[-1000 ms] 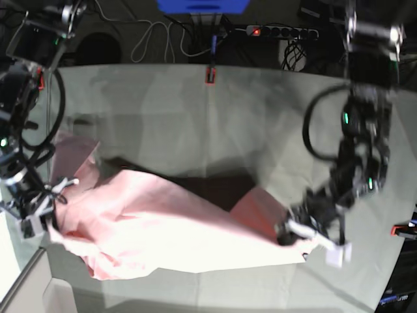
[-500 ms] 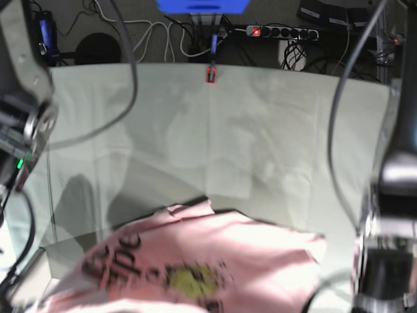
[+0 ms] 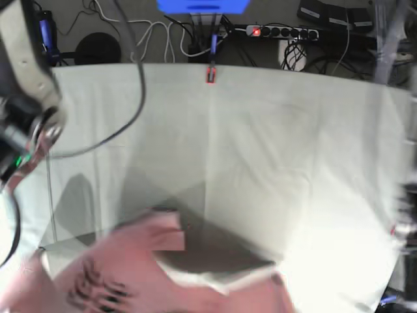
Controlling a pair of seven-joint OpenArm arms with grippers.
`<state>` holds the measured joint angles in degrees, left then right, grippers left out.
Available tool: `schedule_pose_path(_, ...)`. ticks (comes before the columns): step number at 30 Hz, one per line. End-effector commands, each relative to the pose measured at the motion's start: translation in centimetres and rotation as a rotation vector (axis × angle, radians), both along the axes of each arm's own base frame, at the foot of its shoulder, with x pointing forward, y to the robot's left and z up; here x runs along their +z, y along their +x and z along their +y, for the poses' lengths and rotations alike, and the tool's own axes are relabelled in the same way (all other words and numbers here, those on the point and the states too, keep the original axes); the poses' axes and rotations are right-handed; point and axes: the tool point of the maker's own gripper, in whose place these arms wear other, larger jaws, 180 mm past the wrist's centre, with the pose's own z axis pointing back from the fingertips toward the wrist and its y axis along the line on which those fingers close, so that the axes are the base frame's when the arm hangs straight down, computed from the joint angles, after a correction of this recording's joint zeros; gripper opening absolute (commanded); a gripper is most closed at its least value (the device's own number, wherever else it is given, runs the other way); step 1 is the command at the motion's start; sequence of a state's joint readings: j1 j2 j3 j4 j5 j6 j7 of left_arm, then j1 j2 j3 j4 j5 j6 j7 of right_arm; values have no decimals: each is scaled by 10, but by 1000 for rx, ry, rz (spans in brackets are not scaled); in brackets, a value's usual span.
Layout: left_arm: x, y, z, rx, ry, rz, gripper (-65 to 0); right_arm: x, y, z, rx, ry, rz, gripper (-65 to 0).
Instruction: Layout the t-shirt on the table in an organized manner, then fold the t-shirt properly
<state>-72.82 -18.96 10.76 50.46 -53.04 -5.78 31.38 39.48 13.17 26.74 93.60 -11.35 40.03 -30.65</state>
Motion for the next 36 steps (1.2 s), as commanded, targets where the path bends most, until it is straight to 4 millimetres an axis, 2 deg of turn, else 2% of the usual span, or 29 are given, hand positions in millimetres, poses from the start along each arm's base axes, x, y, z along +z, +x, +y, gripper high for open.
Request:
schedule_pose_path(1, -9, -7, -9, -52, -7, 20, -648, 12, -4, 4, 14, -1, -51, -650)
schedule_pose_path(4, -63, -23, 1, -99, -48, 121, -648, -21, -17, 5, 0, 23, 0, -650)
schedule_pose_path(11, -210, -80, 70, 13, -147, 325, -648, -108, -61, 26, 17, 62, 153, -650)
schedule_pose_path(13, -244, -97, 76, 27, -154, 384, -648, -127, -73, 36, 43, 100, 182, -650)
schedule_pose_path(15, -276, -119, 75, 27, -142, 437, -648, -151, -92, 42, 54, 111, 236, -650)
schedule_pose_path(19, -316, -161, 82, 53, -155, 499, -648, -205, -132, 54, 54, 140, 379, -650)
schedule_pose_path(22, -348, -189, 85, 69, -160, 572, -648, -233, -157, 58, 50, 153, 462, -650)
schedule_pose_path(27, -412, -253, 80, 70, -143, 739, -648, -274, -212, 59, 38, 143, 621, -650)
schedule_pose_path(32, -445, -293, 86, 97, -143, 835, -648, -302, -251, 60, 34, 149, 740, -650)
schedule_pose_path(36, -447, -310, 108, 175, -190, 837, -648, -313, -272, 61, 30, 152, 794, -650)
